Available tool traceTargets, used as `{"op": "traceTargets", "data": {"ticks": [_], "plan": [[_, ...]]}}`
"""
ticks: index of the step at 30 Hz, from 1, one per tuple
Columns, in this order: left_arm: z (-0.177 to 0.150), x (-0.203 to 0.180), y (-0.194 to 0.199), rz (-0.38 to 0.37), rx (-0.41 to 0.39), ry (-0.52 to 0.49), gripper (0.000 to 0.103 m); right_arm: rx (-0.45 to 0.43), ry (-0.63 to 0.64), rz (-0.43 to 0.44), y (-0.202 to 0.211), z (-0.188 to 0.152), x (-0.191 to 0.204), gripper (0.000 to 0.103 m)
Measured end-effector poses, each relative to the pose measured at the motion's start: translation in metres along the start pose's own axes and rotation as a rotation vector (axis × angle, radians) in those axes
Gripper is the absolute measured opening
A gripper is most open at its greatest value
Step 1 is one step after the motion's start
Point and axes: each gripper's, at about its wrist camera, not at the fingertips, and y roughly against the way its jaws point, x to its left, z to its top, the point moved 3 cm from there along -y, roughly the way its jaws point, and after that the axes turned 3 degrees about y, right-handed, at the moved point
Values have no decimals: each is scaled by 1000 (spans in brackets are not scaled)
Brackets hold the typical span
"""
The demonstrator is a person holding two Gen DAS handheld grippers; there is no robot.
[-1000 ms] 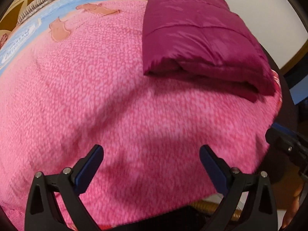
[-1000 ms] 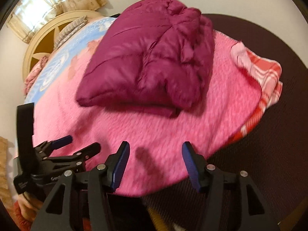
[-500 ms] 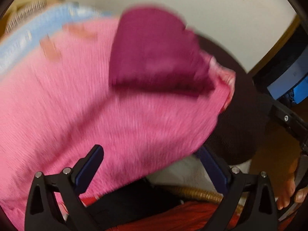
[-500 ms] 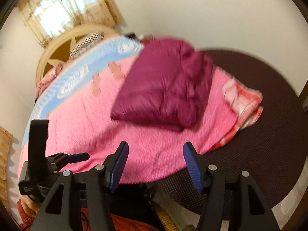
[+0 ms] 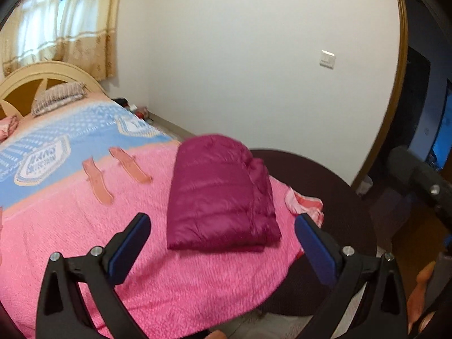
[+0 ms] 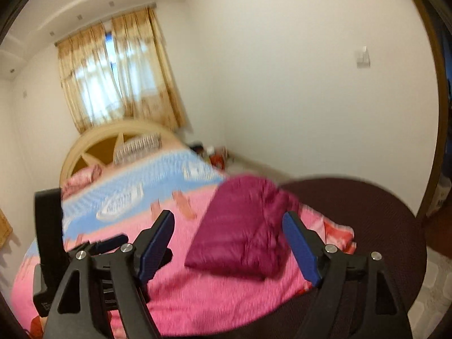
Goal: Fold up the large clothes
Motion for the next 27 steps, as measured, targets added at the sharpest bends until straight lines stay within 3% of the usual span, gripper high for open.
{"op": "traceTargets", "data": {"ticks": [2, 8, 11, 16, 21, 27], "plan": [[4, -4, 3, 24, -52, 3, 103, -90, 14, -23, 11, 6, 4, 80], [23, -7, 31, 169, -307, -45, 103, -363, 60, -63, 44, 17, 18, 91], [24, -9, 49, 246, -434, -74, 103, -428, 68, -94, 53, 16, 22, 94], [12, -3, 68, 273, -544, -49, 103, -412, 36, -99, 48, 11, 19, 95], [6, -1, 68, 280, -549, -70, 103, -318, 38, -105, 29, 4, 20, 95], [3, 1, 59, 268, -530, -59, 103, -304, 94, -119, 14, -6, 28, 95]]}}
